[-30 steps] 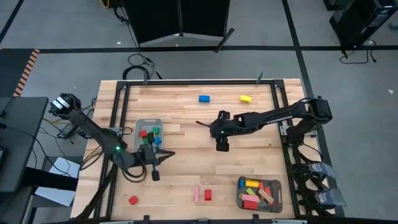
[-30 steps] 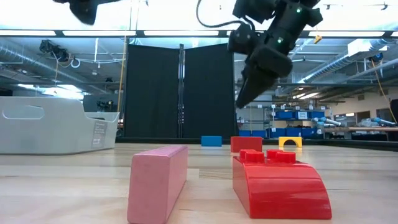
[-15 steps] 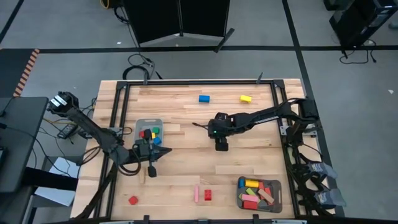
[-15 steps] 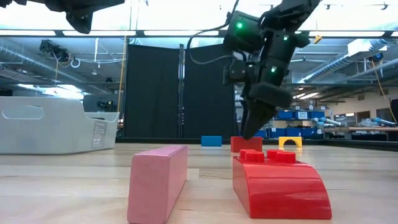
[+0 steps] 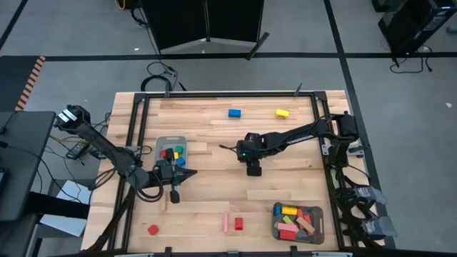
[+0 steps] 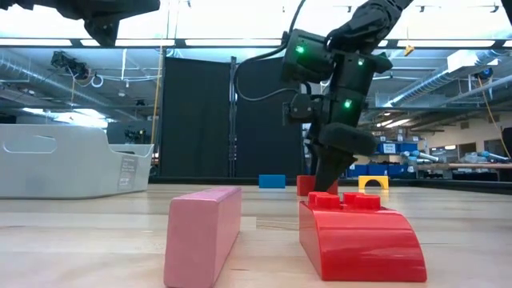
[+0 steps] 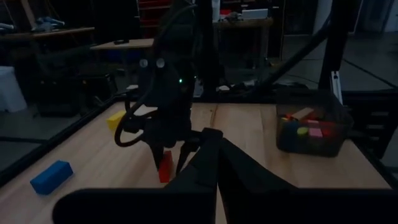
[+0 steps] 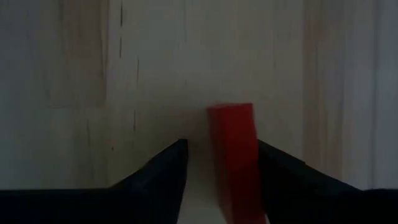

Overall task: Sort blocks by size
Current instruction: Put the orange block into the black bin

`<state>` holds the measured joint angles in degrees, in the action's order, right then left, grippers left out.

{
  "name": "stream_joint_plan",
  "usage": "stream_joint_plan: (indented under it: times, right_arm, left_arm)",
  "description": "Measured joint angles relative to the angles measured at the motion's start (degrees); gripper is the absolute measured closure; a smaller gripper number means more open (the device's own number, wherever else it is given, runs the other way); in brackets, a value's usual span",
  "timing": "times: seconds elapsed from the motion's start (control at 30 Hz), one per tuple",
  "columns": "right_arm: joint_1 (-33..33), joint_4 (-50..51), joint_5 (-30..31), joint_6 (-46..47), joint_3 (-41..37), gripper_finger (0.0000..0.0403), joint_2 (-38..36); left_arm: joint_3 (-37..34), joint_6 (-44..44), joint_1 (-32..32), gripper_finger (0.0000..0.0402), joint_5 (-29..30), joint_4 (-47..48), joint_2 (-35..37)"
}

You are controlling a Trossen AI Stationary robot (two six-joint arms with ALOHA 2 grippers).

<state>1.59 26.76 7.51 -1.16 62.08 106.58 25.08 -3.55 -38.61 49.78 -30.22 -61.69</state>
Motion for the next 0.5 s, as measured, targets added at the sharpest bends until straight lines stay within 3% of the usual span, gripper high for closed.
stream_joint_plan:
  times: [0.33, 0.5]
  right_arm:
    - [-0.07, -0.28, 0.33, 0.37, 0.28, 0.0327, 0.05]
    - [-0.13, -1.78, 0.31, 1.01, 0.31, 0.0332, 0.05]
  left_arm:
    - [0.00, -0.99, 0.00, 0.0390, 0.02, 0.20, -0.02]
    - [0.00, -1.18, 0.00, 0.0390, 0.04, 0.35, -0.02]
